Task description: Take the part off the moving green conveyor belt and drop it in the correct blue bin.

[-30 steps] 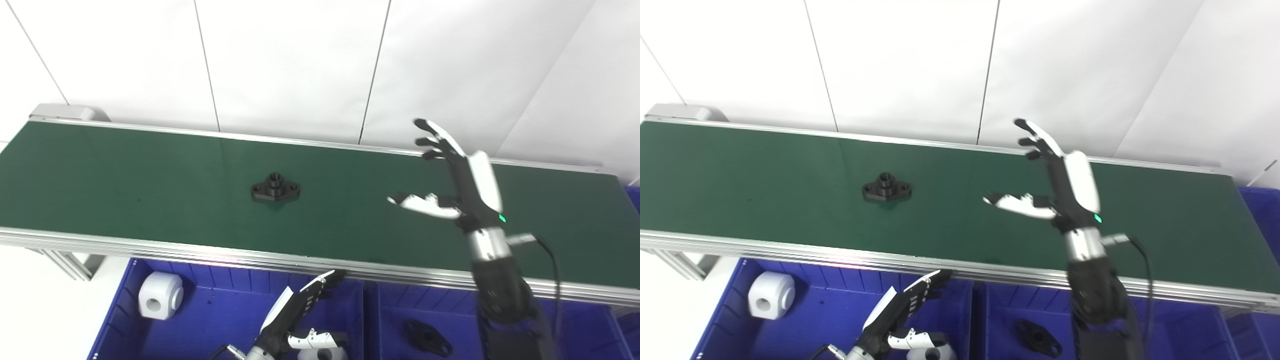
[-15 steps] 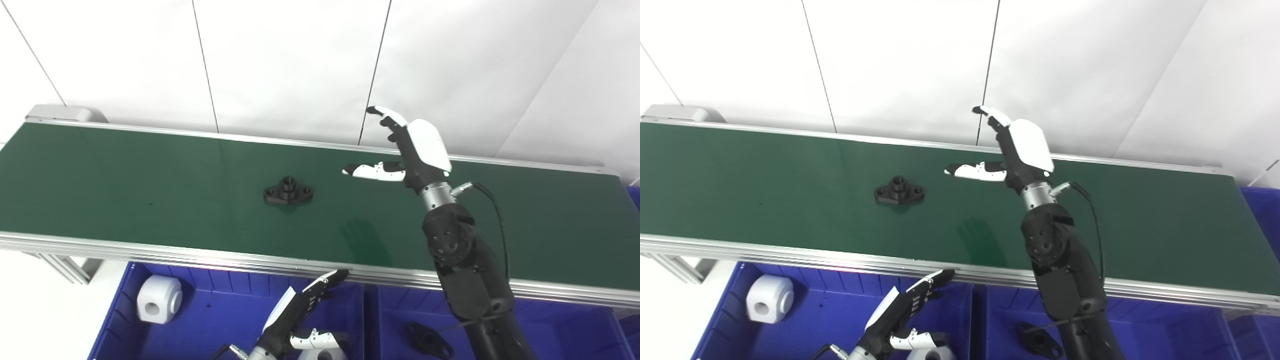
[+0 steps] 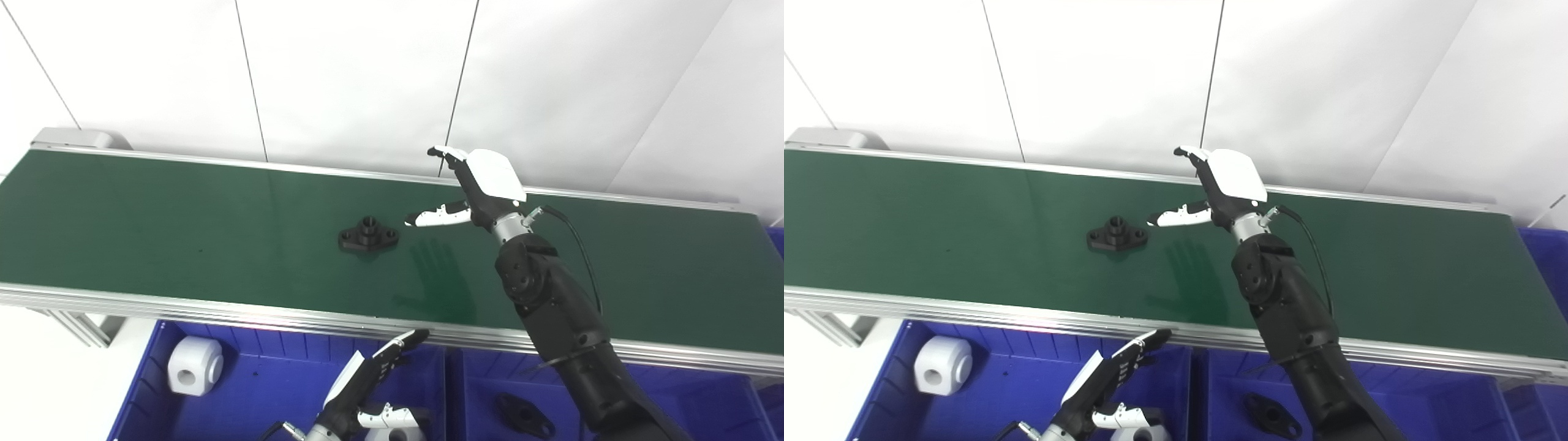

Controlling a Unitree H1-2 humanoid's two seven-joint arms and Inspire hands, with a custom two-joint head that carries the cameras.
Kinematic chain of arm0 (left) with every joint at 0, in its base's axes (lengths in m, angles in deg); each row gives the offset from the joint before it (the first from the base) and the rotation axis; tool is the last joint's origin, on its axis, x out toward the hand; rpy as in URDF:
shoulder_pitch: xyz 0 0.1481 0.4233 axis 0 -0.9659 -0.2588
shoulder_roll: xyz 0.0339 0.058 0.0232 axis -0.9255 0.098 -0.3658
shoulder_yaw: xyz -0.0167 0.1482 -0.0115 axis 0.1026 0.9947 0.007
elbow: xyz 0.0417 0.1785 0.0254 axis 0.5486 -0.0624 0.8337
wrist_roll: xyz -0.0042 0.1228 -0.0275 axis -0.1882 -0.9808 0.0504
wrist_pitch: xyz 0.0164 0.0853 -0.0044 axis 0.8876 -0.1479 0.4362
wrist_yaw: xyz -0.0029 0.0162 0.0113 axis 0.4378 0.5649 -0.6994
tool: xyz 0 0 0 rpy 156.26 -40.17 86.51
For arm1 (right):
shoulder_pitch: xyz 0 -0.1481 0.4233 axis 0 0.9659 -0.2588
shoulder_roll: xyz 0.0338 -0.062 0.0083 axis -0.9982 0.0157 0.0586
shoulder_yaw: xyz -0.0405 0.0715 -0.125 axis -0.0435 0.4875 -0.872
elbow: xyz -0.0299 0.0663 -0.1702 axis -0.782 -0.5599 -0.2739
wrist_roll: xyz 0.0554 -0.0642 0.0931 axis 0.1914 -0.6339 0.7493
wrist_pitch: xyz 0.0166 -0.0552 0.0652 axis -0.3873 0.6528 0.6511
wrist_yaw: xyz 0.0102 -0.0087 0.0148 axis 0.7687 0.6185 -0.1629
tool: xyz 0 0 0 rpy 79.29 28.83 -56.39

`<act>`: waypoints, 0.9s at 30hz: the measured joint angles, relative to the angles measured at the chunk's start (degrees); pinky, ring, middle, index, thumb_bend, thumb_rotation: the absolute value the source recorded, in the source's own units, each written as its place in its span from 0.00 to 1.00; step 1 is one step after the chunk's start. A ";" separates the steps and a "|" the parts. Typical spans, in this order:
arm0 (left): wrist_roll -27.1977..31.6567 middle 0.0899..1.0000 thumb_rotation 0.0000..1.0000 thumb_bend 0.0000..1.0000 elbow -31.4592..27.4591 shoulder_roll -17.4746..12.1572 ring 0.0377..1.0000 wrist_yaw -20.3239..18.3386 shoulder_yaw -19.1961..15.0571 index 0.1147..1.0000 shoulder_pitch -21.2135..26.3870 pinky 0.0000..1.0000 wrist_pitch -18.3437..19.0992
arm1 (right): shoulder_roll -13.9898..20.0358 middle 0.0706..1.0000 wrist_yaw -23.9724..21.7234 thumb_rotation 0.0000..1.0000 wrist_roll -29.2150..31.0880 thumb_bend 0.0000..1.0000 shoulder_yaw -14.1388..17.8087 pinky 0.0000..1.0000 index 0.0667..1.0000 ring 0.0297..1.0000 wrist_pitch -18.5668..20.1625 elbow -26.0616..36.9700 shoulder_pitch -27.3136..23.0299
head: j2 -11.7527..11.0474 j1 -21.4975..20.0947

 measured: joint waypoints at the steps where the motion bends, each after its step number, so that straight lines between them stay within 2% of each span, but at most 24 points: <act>1: -0.01 0.92 0.57 0.94 0.00 0.01 0.93 0.00 0.03 0.87 0.03 0.87 0.00 | 0.12 0.83 -0.01 0.57 -0.05 0.95 -0.36 0.65 0.83 0.79 0.08 -0.75 -0.27 | 0.00 0.00; 9: -0.48 0.91 0.58 0.95 -0.01 0.02 0.92 0.21 0.21 0.88 0.08 0.85 0.00 | 0.29 0.83 0.04 0.58 -0.96 0.95 -3.41 0.63 0.82 0.77 0.37 -6.20 -2.50 | -0.09 0.79; 17: -0.78 0.91 0.59 0.95 -0.07 0.08 0.92 1.23 0.78 0.88 0.08 0.85 0.00 | -0.62 0.81 -0.02 0.60 -0.97 0.99 -5.04 0.59 0.81 0.74 0.54 -10.61 -5.37 | 0.18 1.23; 27: -1.83 0.92 0.59 0.95 -0.32 0.19 0.93 2.17 1.72 0.88 0.07 0.86 0.00 | -3.21 0.82 0.11 0.57 -0.95 1.00 -7.08 0.58 0.80 0.74 1.04 -11.59 -5.11 | 0.53 1.67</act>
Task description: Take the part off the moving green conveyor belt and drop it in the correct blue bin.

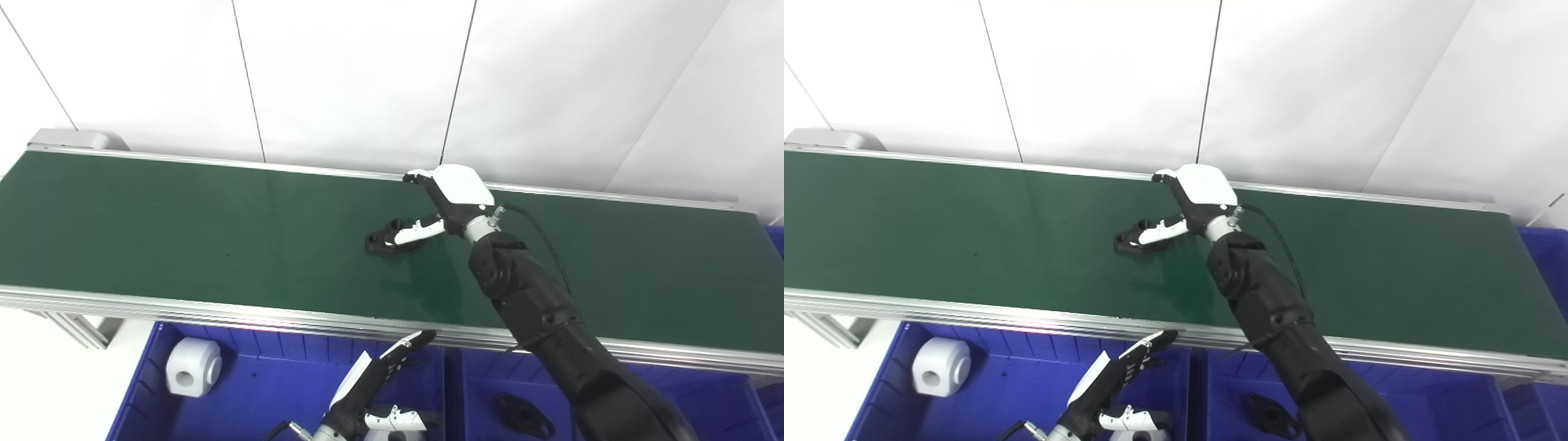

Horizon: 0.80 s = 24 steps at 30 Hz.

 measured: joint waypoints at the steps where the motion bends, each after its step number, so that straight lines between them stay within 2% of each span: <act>1: 0.00 0.92 0.59 0.95 0.00 0.00 0.93 0.04 0.06 0.88 0.00 0.86 0.00 | -0.12 0.82 -0.02 0.58 0.04 1.00 -0.02 0.58 0.80 0.75 0.01 0.04 0.11 | 0.00 0.09; 7: 0.01 0.92 0.59 0.96 -0.08 0.01 0.92 0.19 0.20 0.88 -0.01 0.85 0.00 | 0.02 0.81 -0.14 0.57 0.04 1.00 -0.96 0.57 0.80 0.74 0.08 -0.63 0.79 | 0.44 0.35; 11: 0.06 0.92 0.58 0.94 -1.01 0.00 0.93 0.18 0.20 0.88 -0.07 0.86 0.00 | 0.82 0.77 -0.35 0.52 0.04 0.97 -1.32 0.54 0.76 0.69 0.24 -1.05 1.08 | 0.62 0.35; 13: 0.10 0.92 0.58 0.94 -1.41 0.01 0.93 0.18 0.20 0.88 -0.08 0.85 0.00 | 1.04 0.77 -0.99 0.45 0.04 0.94 -1.46 0.53 0.74 0.68 1.88 -1.38 1.13 | 0.70 0.27; 15: 0.19 0.92 0.57 0.94 -1.69 0.00 0.92 0.18 0.20 0.88 -0.12 0.83 0.00 | 1.08 0.72 -1.36 0.30 0.09 0.87 -1.43 0.48 0.72 0.61 2.95 -1.94 1.15 | 0.79 0.09; 16: 0.20 0.93 0.57 0.95 -1.69 -0.01 0.92 0.18 0.20 0.88 -0.13 0.84 0.00 | 1.08 0.62 -1.41 0.11 0.10 0.80 -1.43 0.40 0.66 0.50 3.25 -1.96 1.06 | 0.88 -0.08; 18: 0.21 0.93 0.57 0.95 -1.75 0.00 0.92 0.15 0.21 0.88 -0.18 0.84 0.00 | 1.05 0.58 -1.30 0.04 -0.21 0.77 -1.86 0.37 0.64 0.47 4.96 -2.71 0.60 | 0.97 -0.26; 19: 0.24 0.93 0.57 0.95 -1.76 0.00 0.93 0.14 0.18 0.88 -0.22 0.84 0.00 | 1.09 0.60 -1.45 0.02 -0.76 0.65 -2.57 0.34 0.64 0.46 6.29 -3.14 -0.05 | 1.06 -0.26; 20: 0.25 0.93 0.57 0.95 -1.78 -0.01 0.93 0.12 0.14 0.88 -0.29 0.84 0.00 | 1.09 0.60 -2.22 0.01 -0.90 0.59 -3.16 0.33 0.64 0.45 7.20 -3.39 -0.70 | 1.06 -0.26; 22: 0.26 0.93 0.58 0.95 -1.83 -0.01 0.93 0.08 0.06 0.88 -0.43 0.85 0.00 | 1.00 0.60 -3.75 0.00 -1.09 0.53 -4.61 0.34 0.62 0.45 8.80 -3.90 -2.27 | 1.14 -0.35; 23: 0.26 0.93 0.58 0.95 -1.87 -0.01 0.93 0.03 0.07 0.88 -0.44 0.87 0.00 | 0.99 0.59 -4.14 0.00 -1.58 0.51 -5.19 0.33 0.51 0.45 9.35 -4.14 -2.83 | 1.41 -0.52; 24: 0.26 0.93 0.58 0.95 -1.99 -0.01 0.93 -0.03 0.08 0.88 -0.46 0.87 0.00 | 1.07 0.58 -4.45 0.00 -1.83 0.51 -5.64 0.34 0.49 0.45 9.96 -4.46 -3.24 | 1.41 -0.53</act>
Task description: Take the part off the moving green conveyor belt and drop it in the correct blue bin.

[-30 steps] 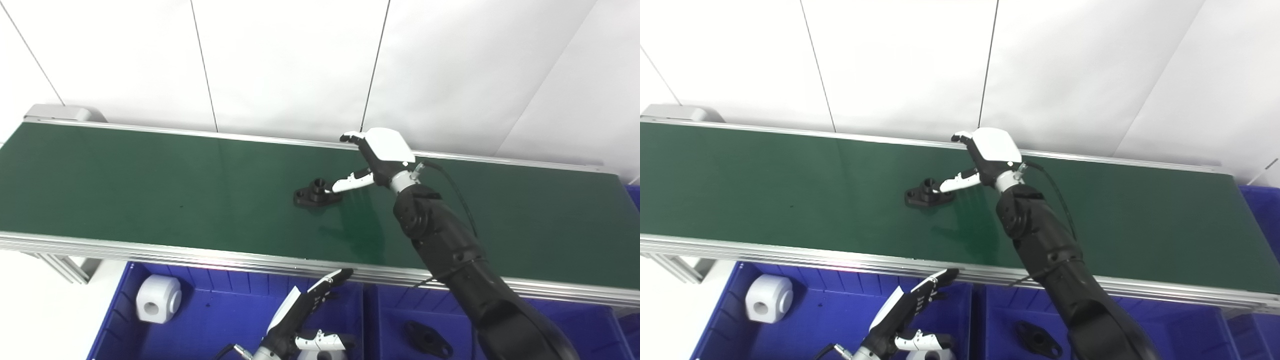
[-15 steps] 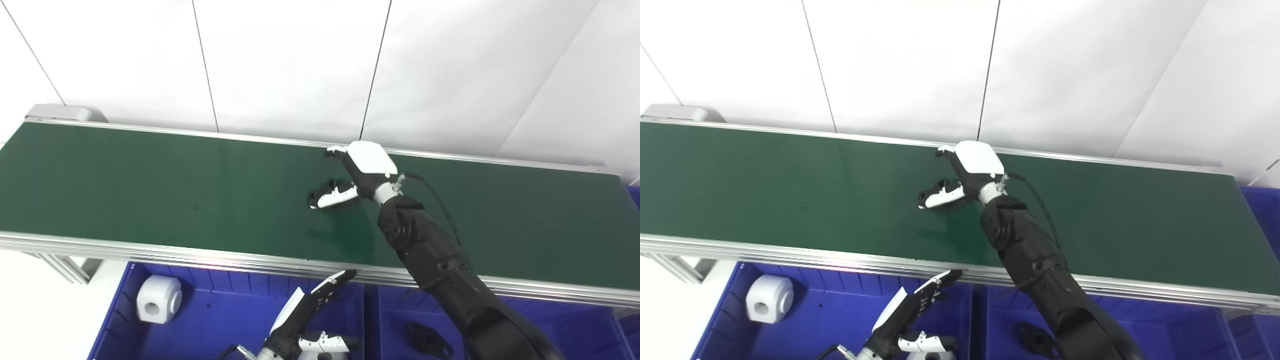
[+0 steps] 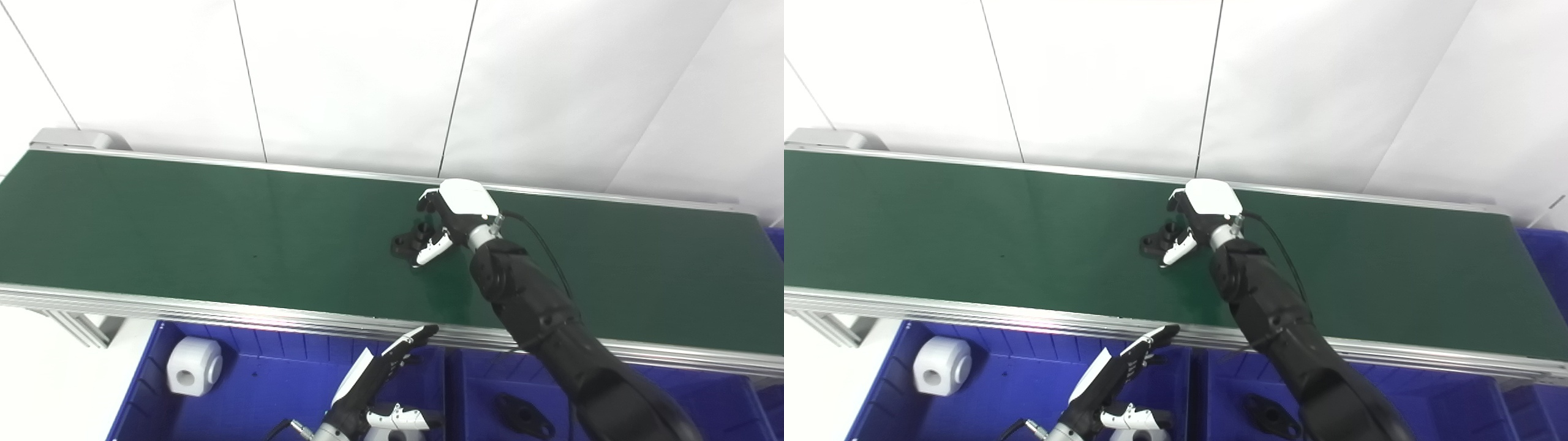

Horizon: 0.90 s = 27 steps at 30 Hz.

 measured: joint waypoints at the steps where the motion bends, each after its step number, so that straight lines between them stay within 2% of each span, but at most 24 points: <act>1: 0.02 0.93 0.59 0.95 -0.14 0.00 0.94 -0.05 -0.10 0.88 -0.12 0.88 0.00 | 0.11 0.53 -0.42 0.00 -0.13 0.51 -0.37 0.32 0.47 0.42 0.95 -0.16 -0.27 | 0.09 -0.26; 6: 0.02 0.93 0.59 0.94 -0.25 -0.09 0.94 -0.42 -0.35 0.89 -0.56 0.89 0.00 | 1.27 0.48 -5.86 0.00 -0.39 0.51 -1.90 0.35 0.48 0.41 5.31 2.17 -0.69 | 0.26 -0.53; 9: 0.03 0.93 0.59 0.94 -0.27 -0.10 0.94 -0.74 -0.44 0.89 -0.59 0.88 0.00 | 2.05 0.50 -9.39 0.00 -0.34 0.51 -1.96 0.36 0.46 0.42 7.25 3.31 -1.05 | 0.26 -0.62; 13: 0.02 0.92 0.59 0.94 -0.27 -0.11 0.93 -0.94 -0.66 0.89 -0.63 0.88 0.00 | 2.47 0.52 -10.69 0.00 0.76 0.51 -1.42 0.40 0.45 0.43 8.16 4.20 -0.87 | 0.35 -0.62; 14: 0.02 0.92 0.58 0.93 -0.27 -0.11 0.93 -0.95 -0.68 0.89 -0.63 0.88 0.00 | 2.58 0.65 -11.17 0.09 0.81 0.51 -1.45 0.43 0.46 0.59 8.24 4.36 -0.86 | 0.35 -0.70; 21: 0.07 0.93 0.58 0.94 -0.46 -0.10 0.94 -1.12 -1.03 0.90 -0.63 0.89 0.00 | 3.87 0.73 -16.18 0.11 0.71 0.51 -2.79 0.44 0.46 0.68 10.23 5.90 -1.47 | 0.53 -0.79; 26: 0.50 0.93 0.59 0.94 -0.68 -0.09 0.94 -1.37 -1.21 0.90 -0.65 0.89 0.00 | 4.47 0.71 -16.96 0.11 0.82 0.50 -2.63 0.43 0.46 0.66 10.70 6.52 -1.41 | 0.70 -1.14; 27: 0.63 0.93 0.59 0.95 -0.68 -0.08 0.94 -1.51 -1.23 0.90 -0.65 0.89 0.00 | 4.69 0.63 -17.15 0.11 0.97 0.51 -2.41 0.40 0.45 0.58 10.77 6.88 -1.27 | 0.88 -1.58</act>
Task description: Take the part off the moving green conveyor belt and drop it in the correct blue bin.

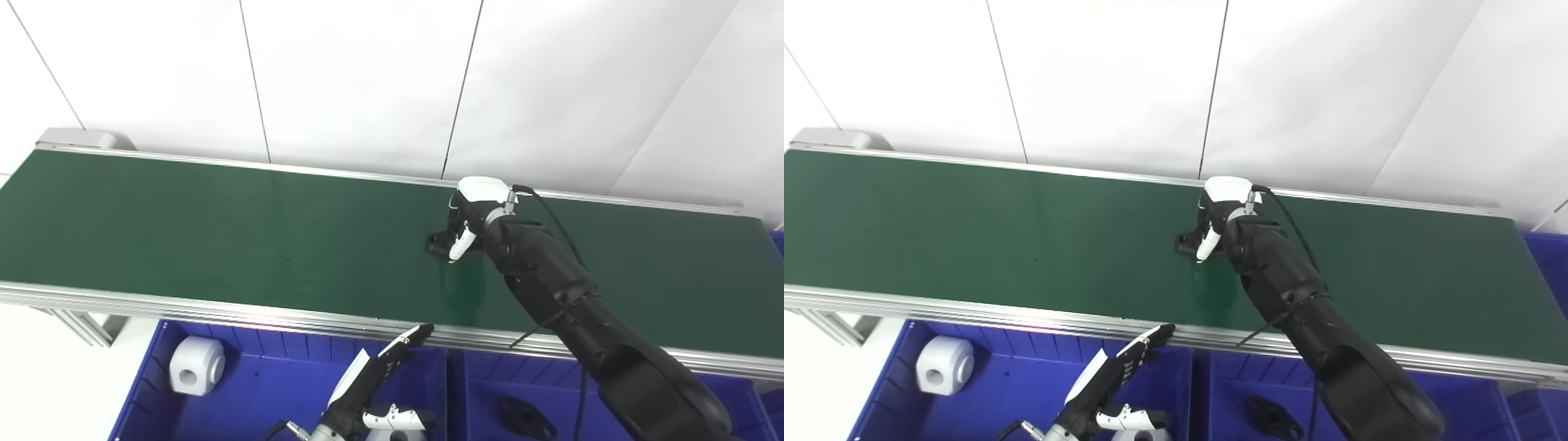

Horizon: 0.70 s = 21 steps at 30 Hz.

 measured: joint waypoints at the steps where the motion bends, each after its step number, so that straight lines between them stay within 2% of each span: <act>1: 0.39 0.93 0.59 0.95 -0.03 0.02 0.94 -0.24 0.00 0.90 0.01 0.90 0.00 | 0.36 0.61 -0.25 0.11 0.23 0.51 0.34 0.40 0.45 0.56 0.00 0.87 0.41 | 0.00 0.00; 3: 0.65 0.93 0.59 0.95 -0.08 0.05 0.95 -0.53 -0.08 0.90 -0.03 0.92 0.00 | 1.55 0.58 -1.01 0.11 0.82 0.51 1.09 0.41 0.45 0.54 -0.02 4.02 1.87 | 0.27 -0.53; 5: 0.67 0.94 0.60 0.95 -0.17 0.04 0.95 -0.76 -0.27 0.90 -0.10 0.93 0.00 | 3.07 0.53 -2.25 0.03 1.21 0.51 1.49 0.41 0.42 0.51 0.00 8.82 4.07 | 0.44 -1.32; 7: 1.02 0.94 0.59 0.95 -0.56 0.01 0.96 -1.05 -0.47 0.90 -0.24 0.95 0.00 | 4.33 0.51 -4.23 0.01 2.19 0.52 1.71 0.42 0.41 0.49 0.03 14.02 6.35 | 0.70 -2.45; 13: 3.19 0.95 0.59 0.92 -1.59 -0.02 0.96 -2.56 -0.94 0.91 -0.37 0.98 0.00 | 7.40 0.43 -8.31 0.00 1.68 0.53 1.95 0.36 0.45 0.42 0.68 30.37 11.75 | 1.41 -5.80; 15: 3.51 0.95 0.59 0.92 -2.06 -0.10 0.96 -2.96 -1.22 0.92 -0.49 0.99 0.00 | 8.74 0.41 -9.93 0.00 0.69 0.53 2.86 0.34 0.46 0.41 1.21 37.41 13.09 | 2.02 -8.25; 18: 3.74 0.97 0.60 0.92 -3.46 -0.49 0.98 -3.49 -1.92 0.92 -0.74 1.00 0.00 | 10.84 0.42 -12.97 0.00 -0.75 0.52 4.31 0.34 0.49 0.38 2.00 46.84 14.87 | 2.46 -10.19; 21: 4.37 0.97 0.61 0.90 -3.75 -1.19 0.98 -4.10 -2.81 0.92 -0.87 1.00 -0.01 | 12.10 0.42 -15.65 0.00 -1.82 0.52 5.77 0.32 0.49 0.38 2.74 51.96 17.43 | 3.08 -12.40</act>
